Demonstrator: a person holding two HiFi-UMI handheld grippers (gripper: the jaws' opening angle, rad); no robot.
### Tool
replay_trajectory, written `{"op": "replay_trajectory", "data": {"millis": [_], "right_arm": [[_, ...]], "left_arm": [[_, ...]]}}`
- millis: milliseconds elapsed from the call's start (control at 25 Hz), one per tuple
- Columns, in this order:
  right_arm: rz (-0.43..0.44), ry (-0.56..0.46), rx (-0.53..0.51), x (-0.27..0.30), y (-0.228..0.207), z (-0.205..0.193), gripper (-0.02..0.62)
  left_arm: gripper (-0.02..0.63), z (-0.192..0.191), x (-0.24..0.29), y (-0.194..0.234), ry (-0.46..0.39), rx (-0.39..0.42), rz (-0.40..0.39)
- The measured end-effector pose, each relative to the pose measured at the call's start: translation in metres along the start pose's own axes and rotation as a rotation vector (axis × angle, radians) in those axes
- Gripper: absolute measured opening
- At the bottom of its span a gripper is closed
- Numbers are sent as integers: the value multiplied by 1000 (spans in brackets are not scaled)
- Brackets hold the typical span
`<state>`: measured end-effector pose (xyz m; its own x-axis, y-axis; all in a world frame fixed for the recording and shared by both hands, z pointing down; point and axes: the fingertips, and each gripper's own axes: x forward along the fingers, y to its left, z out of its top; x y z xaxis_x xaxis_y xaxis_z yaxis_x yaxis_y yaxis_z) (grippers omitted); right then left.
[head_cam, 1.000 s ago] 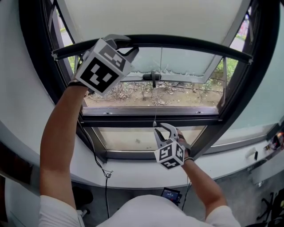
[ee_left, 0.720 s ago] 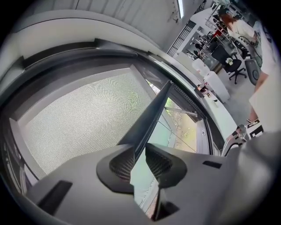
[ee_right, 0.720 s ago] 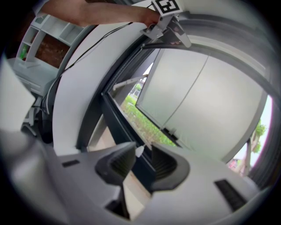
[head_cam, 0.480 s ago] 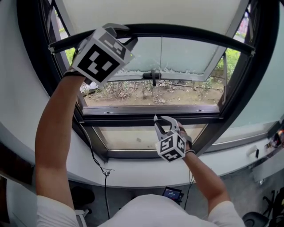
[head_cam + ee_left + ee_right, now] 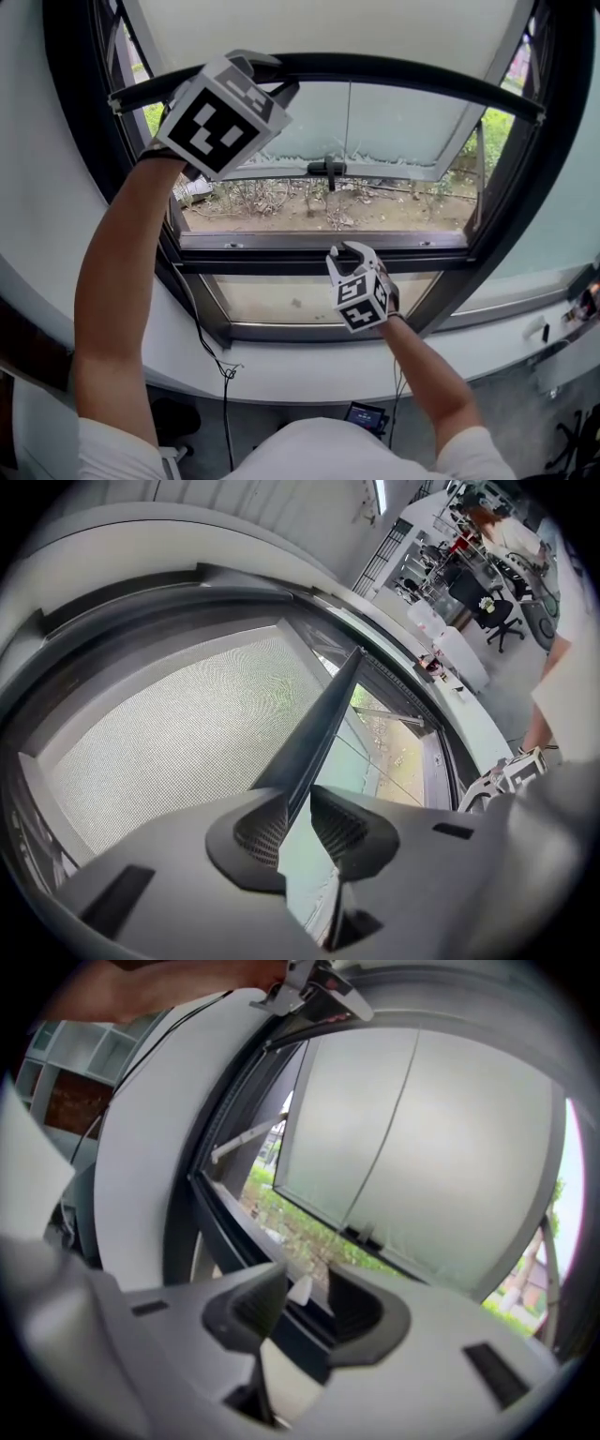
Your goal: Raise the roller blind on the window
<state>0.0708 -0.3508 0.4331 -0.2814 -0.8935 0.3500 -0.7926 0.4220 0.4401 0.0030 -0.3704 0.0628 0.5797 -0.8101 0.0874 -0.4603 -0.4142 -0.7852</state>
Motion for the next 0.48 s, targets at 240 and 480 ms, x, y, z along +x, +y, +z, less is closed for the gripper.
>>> {"op": "replay_trajectory", "data": {"millis": [240,480], "right_arm": [[21,19,66,18,-3,2,130],[37,22,104,29,-4,7,129]], "left_arm": [[92,4,0,6,14,17,1],[92,4,0,7,23,33,-1]]}}
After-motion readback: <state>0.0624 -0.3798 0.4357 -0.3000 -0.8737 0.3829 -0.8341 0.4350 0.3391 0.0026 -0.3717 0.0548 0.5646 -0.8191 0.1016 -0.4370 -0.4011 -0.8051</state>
